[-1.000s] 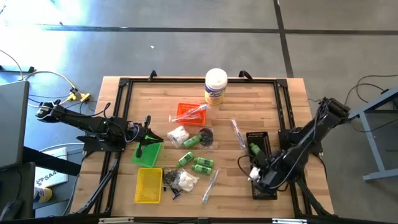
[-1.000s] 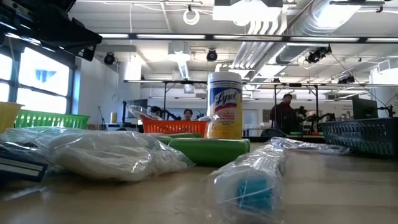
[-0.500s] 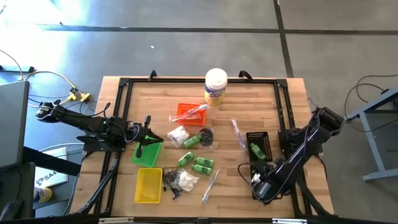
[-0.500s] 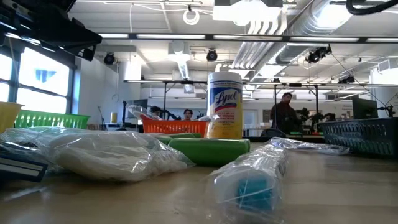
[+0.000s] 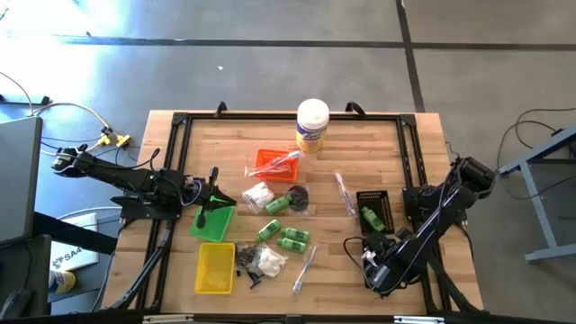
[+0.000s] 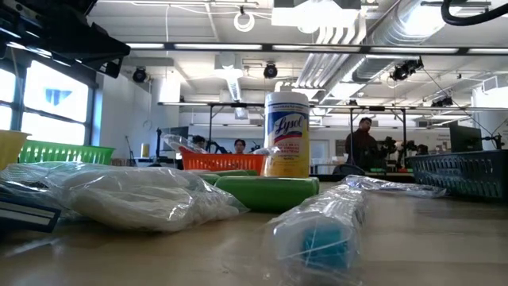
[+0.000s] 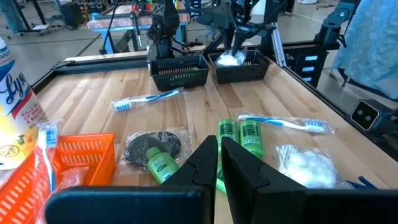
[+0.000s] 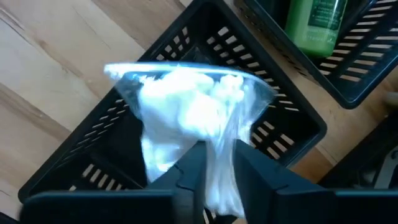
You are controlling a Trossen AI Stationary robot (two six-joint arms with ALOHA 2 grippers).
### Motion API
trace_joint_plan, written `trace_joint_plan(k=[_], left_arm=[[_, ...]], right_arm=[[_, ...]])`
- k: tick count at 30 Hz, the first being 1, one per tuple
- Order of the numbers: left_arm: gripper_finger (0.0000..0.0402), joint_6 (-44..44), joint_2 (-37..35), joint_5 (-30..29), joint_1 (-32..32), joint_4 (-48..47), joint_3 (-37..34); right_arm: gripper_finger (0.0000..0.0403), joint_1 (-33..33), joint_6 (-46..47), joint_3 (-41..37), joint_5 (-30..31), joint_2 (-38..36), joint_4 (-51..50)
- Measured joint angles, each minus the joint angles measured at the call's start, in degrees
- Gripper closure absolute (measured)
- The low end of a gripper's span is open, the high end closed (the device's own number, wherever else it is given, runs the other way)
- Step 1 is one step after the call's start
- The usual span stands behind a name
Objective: Pick & Place Travel size toiletries
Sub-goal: Put the white cotton pack into the bottom black bin
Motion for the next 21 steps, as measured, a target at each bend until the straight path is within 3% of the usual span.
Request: trace_joint_plan(k=[7,12,21], left_arm=[[0.0383,0.0,0.0,0.0,0.0,0.0,0.0],[0.0383,0.0,0.0,0.0,0.0,0.0,0.0],[0.0383,0.0,0.0,0.0,0.0,0.0,0.0]], right_arm=[[0.0261,-0.2,-3.0,0.0,-4.3,0.0,-0.7],[0.0255,-1.0,-4.1,0.0,-7.3,0.0,-2.7],[0.0255,-3.2,-6.1,0.0,-3.9,-4.0,-3.0]])
